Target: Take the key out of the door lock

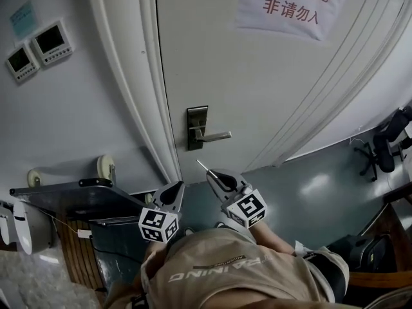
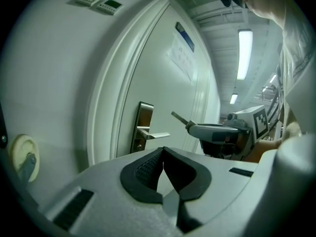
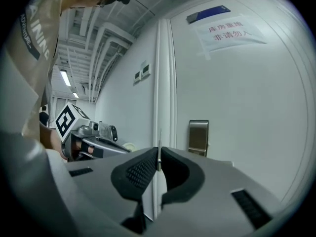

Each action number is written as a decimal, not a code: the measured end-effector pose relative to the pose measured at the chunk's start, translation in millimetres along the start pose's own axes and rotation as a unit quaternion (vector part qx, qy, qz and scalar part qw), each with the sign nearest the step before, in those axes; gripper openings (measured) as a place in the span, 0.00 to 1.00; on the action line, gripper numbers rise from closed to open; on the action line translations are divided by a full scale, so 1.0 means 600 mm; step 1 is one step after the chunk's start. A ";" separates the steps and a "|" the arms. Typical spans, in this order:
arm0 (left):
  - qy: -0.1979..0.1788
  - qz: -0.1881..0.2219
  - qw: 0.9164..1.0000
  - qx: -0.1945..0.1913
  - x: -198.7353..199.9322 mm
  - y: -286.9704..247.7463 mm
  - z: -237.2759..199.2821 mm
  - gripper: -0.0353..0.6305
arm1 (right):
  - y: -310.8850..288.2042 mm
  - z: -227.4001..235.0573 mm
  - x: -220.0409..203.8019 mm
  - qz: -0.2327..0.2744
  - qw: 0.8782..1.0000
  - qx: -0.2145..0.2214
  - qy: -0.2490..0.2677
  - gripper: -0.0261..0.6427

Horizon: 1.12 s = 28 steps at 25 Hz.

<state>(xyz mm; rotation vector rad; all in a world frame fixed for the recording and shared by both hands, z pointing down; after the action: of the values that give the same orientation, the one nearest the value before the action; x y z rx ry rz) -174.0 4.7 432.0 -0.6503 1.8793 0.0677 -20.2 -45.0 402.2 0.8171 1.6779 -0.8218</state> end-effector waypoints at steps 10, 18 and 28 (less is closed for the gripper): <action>-0.020 0.027 0.999 0.009 0.000 -0.053 0.092 0.06 | 0.094 0.044 -0.034 -0.022 0.998 0.001 0.053 0.07; -0.031 0.025 0.999 0.032 -0.007 -0.054 0.128 0.06 | 0.100 0.062 -0.060 -0.009 1.000 0.019 0.013 0.07; -0.014 0.034 0.999 0.032 0.003 -0.053 0.120 0.06 | 0.090 0.065 -0.054 -0.003 1.000 0.008 -0.028 0.07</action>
<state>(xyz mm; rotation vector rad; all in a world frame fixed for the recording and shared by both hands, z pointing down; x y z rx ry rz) -98.7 1.9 409.4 -0.5394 1.8681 0.0603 51.8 -52.9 418.3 0.7932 1.6262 -0.8555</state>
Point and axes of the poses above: the fingertips, and each gripper's own axes: y backward along the fingers, z to its right, x out of its top, the point moved 6 cm from there along y, backward along the fingers, and after that the axes turned 13 degrees about y, right-handed, at the moved point
